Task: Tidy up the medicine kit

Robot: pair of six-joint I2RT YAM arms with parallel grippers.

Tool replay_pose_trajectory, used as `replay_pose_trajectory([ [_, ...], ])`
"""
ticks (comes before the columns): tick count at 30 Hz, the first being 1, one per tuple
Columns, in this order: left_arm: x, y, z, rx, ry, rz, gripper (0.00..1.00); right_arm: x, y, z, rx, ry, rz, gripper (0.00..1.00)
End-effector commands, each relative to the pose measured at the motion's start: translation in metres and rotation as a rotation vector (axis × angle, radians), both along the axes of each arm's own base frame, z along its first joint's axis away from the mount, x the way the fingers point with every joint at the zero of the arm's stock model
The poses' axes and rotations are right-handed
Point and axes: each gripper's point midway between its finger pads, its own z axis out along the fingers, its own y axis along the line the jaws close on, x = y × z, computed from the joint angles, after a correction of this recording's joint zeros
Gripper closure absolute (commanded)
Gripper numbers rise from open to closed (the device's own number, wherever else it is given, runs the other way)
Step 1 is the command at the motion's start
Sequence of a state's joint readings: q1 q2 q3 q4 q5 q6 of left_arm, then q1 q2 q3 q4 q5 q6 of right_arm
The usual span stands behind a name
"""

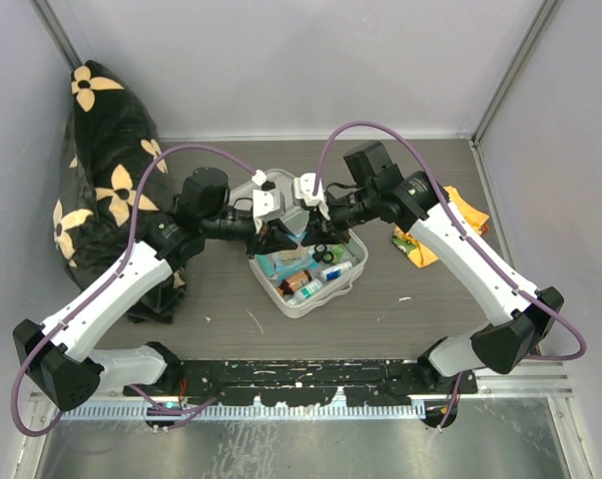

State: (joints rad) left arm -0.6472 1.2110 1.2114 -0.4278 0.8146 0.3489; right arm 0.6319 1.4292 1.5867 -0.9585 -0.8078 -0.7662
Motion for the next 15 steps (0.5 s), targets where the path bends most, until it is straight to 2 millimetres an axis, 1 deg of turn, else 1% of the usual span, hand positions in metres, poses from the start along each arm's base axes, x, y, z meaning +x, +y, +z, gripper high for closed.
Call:
replay_pose_trajectory([
  [1,-0.006,0.004,0.013,-0.03,-0.052,0.001,0.81,0.002,-0.004,0.017,0.021,-0.115,0.011,0.95],
  [3,-0.005,0.007,0.012,-0.027,-0.056,0.014,0.7,0.003,-0.008,0.017,0.014,-0.145,0.004,0.99],
  [6,-0.001,0.012,0.014,-0.029,-0.064,0.045,0.54,0.005,-0.014,0.015,-0.003,-0.186,-0.012,0.99],
  [10,0.011,0.025,0.023,-0.034,-0.081,0.123,0.32,0.006,-0.02,0.012,-0.017,-0.223,-0.029,0.99],
  [13,0.026,0.039,0.025,-0.008,-0.093,0.23,0.19,0.008,-0.026,0.011,-0.028,-0.255,-0.046,0.99],
  [15,0.049,0.053,0.022,0.017,-0.088,0.376,0.08,0.009,-0.03,0.013,-0.026,-0.269,-0.061,0.99],
])
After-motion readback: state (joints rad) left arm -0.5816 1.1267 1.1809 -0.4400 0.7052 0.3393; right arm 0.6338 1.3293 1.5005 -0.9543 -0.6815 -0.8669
